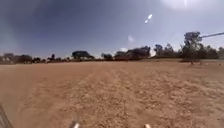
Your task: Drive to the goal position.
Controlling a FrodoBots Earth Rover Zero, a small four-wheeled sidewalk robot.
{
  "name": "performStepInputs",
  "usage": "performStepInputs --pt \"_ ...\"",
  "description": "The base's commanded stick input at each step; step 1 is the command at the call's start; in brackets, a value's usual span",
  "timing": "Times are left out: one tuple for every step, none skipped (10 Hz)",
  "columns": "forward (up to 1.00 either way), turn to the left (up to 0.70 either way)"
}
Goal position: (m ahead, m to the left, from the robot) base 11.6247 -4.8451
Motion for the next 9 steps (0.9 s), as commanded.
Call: performStepInputs --pt "0.45 0.00" --pt "0.45 0.00" --pt "0.45 0.00" --pt "0.45 0.00" --pt "0.45 0.00" --pt "0.45 0.00" --pt "0.45 0.00" --pt "0.45 0.00" --pt "0.45 0.00"
